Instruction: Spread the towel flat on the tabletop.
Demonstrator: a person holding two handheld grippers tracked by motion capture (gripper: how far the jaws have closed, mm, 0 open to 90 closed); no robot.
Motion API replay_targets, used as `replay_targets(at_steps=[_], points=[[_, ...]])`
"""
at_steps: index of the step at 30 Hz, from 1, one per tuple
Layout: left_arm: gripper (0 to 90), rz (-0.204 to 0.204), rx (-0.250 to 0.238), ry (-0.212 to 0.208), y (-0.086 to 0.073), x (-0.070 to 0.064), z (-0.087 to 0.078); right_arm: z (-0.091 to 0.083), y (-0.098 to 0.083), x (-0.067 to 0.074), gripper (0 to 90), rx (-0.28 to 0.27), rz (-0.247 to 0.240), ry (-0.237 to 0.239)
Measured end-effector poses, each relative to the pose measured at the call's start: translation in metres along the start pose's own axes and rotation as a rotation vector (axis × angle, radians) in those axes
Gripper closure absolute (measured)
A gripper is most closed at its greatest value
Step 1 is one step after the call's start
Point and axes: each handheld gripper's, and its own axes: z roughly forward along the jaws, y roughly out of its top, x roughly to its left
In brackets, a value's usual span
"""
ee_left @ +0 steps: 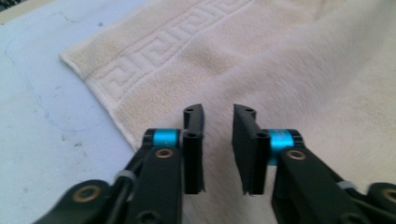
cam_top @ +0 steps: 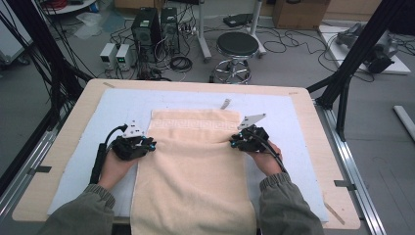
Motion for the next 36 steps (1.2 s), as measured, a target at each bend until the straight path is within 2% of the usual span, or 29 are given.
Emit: replay_targets(at_steps=[2, 5, 9, 11, 14, 15, 18, 19, 21, 22, 23, 25, 26, 28, 31, 34, 36], points=[[68.7, 0.010, 0.001, -0.010, -0.001, -0.002, -0.009, -0.009, -0.002, 0.004, 68.5, -0.019, -0.013, 0.004], [64.0, 0.064, -0.020, -0.027, -0.006, -0.014, -0.030, -0.028, -0.005, 0.019, 65.0, -0.044, -0.043, 0.036], [60.7, 0.098, -0.033, -0.073, -0.023, -0.033, -0.050, -0.047, -0.019, 0.048, 61.1, -0.045, -0.092, 0.096], [59.5, 0.110, -0.028, -0.109, -0.034, -0.046, -0.056, -0.054, -0.031, 0.066, 59.8, -0.052, -0.110, 0.130], [55.5, 0.134, -0.016, -0.158, -0.043, -0.060, -0.062, -0.057, -0.046, 0.083, 57.4, -0.055, -0.115, 0.177], [55.1, 0.144, -0.006, -0.187, -0.047, -0.066, -0.063, -0.057, -0.050, 0.087, 56.9, -0.056, -0.113, 0.193], [53.8, 0.171, 0.022, -0.240, -0.054, -0.079, -0.065, -0.053, -0.060, 0.100, 56.3, -0.016, -0.129, 0.237], [54.3, 0.179, 0.038, -0.258, -0.057, -0.083, -0.065, -0.051, -0.061, 0.104, 57.4, 0.002, -0.141, 0.245], [60.5, 0.189, 0.088, -0.309, -0.064, -0.090, -0.061, -0.046, -0.062, 0.109, 65.8, 0.041, -0.150, 0.267], [63.3, 0.195, 0.086, -0.303, -0.068, -0.094, -0.060, -0.044, -0.064, 0.112, 68.9, 0.045, -0.154, 0.270], [66.9, 0.194, 0.075, -0.305, -0.069, -0.095, -0.061, -0.044, -0.064, 0.113, 75.9, 0.038, -0.153, 0.276], [82.6, 0.182, 0.087, -0.314, -0.069, -0.097, -0.063, -0.044, -0.066, 0.115, 85.4, 0.029, -0.146, 0.286], [85.4, 0.179, 0.085, -0.309, -0.069, -0.098, -0.064, -0.045, -0.067, 0.117, 86.4, 0.021, -0.152, 0.277], [86.6, 0.193, 0.085, -0.311, -0.069, -0.102, -0.070, -0.048, -0.067, 0.121, 87.0, 0.029, -0.158, 0.301], [86.4, 0.210, 0.059, -0.314, -0.072, -0.109, -0.099, -0.064, -0.067, 0.140, 86.1, 0.011, -0.190, 0.337], [81.7, 0.205, 0.032, -0.306, -0.076, -0.114, -0.124, -0.084, -0.066, 0.158, 76.4, -0.018, -0.220, 0.359], [78.2, 0.201, 0.012, -0.295, -0.077, -0.115, -0.131, -0.092, -0.065, 0.165, 72.7, -0.040, -0.228, 0.372]])
